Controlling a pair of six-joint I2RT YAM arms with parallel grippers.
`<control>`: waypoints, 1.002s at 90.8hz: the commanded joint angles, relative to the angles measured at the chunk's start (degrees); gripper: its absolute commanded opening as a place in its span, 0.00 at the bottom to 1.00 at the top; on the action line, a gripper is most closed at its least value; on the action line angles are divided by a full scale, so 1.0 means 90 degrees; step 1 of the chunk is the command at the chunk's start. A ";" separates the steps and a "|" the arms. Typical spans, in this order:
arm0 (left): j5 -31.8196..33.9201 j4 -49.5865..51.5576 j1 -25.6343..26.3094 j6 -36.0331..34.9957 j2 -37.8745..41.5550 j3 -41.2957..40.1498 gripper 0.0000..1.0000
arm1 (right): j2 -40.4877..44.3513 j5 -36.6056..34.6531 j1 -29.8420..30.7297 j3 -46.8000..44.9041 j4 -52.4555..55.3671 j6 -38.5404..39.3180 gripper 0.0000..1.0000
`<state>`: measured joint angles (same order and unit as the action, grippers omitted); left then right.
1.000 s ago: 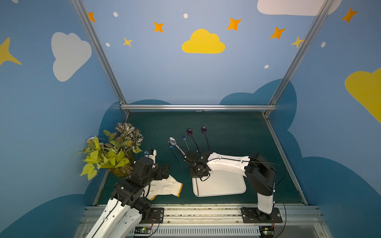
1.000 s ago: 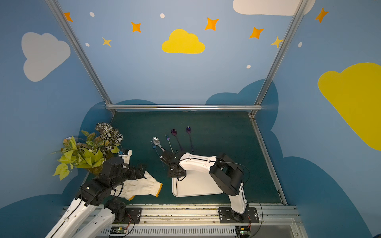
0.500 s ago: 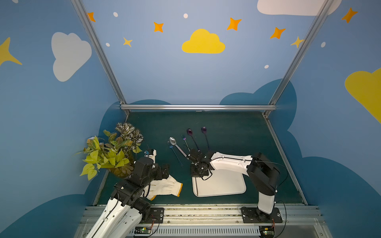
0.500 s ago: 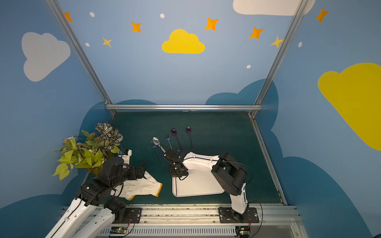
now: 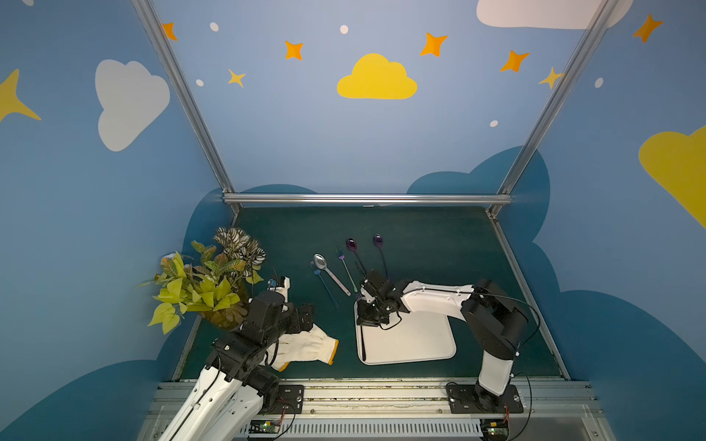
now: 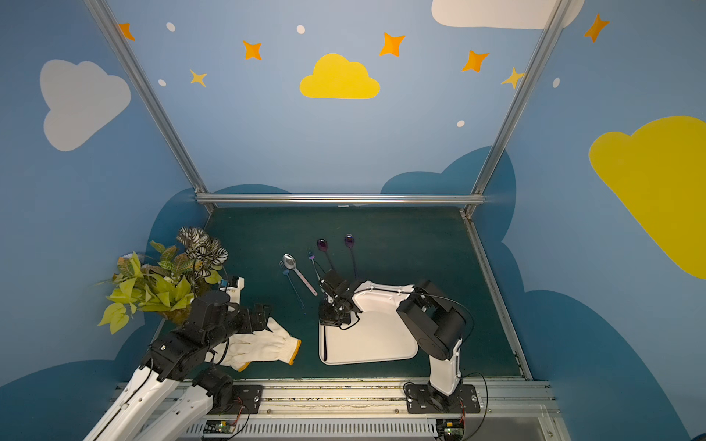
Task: Set the spoon and fork side by side
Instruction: Place the fork on the tray.
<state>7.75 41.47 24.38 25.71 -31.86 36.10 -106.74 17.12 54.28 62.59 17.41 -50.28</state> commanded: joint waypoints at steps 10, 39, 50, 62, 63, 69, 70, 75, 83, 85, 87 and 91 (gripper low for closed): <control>0.0077 -0.0066 -0.0022 -0.0061 0.0005 -0.0065 1.00 | -0.0055 0.0030 -0.0072 -0.0484 -0.0025 0.0089 0.18; 0.0079 -0.0067 -0.0017 -0.0055 0.0004 -0.0058 1.00 | 0.0194 -0.0359 0.0042 -0.0101 0.0813 0.0462 0.28; 0.0077 -0.0067 -0.0015 -0.0059 0.0001 -0.0058 1.00 | 0.0362 -0.0718 0.0127 0.0098 0.1227 0.0422 0.32; 0.0077 -0.0067 -0.0017 -0.0055 0.0020 -0.0056 1.00 | 0.0662 -0.1171 0.0169 0.0164 0.1642 0.0269 0.39; 0.0077 -0.0062 -0.0016 -0.0060 0.0017 -0.0061 1.00 | 0.0680 -0.1210 0.0174 0.0169 0.1685 0.0267 0.40; 0.0077 -0.0067 -0.0020 -0.0061 0.0035 -0.0067 1.00 | 0.0803 -0.1386 0.0222 0.0241 0.1919 0.0281 0.41; 0.0077 -0.0067 -0.0022 -0.0058 0.0034 -0.0066 1.00 | 0.0824 -0.1410 0.0230 0.0252 0.1960 0.0288 0.42; 0.0077 -0.0067 -0.0021 -0.0050 0.0028 -0.0061 1.00 | 0.0901 -0.1489 0.0275 0.0320 0.2105 0.0301 0.42; 0.0067 -0.0067 -0.0023 -0.0058 0.0025 -0.0056 1.00 | 0.0983 -0.1579 0.0370 0.0444 0.2315 0.0295 0.43; 0.0067 -0.0067 -0.0023 -0.0058 0.0029 -0.0056 1.00 | 0.1003 -0.1607 0.0391 0.0491 0.2373 0.0299 0.43; 0.0067 -0.0067 -0.0028 -0.0067 0.0025 -0.0056 1.00 | 0.1028 -0.1658 0.0418 0.0539 0.2441 0.0307 0.43; 0.0076 -0.0067 -0.0030 -0.0064 0.0023 -0.0047 1.00 | 0.1069 -0.1793 0.0448 0.0676 0.2632 0.0352 0.44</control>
<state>7.77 41.47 24.38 25.71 -31.86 36.07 -99.57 4.78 57.17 65.76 35.07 -47.59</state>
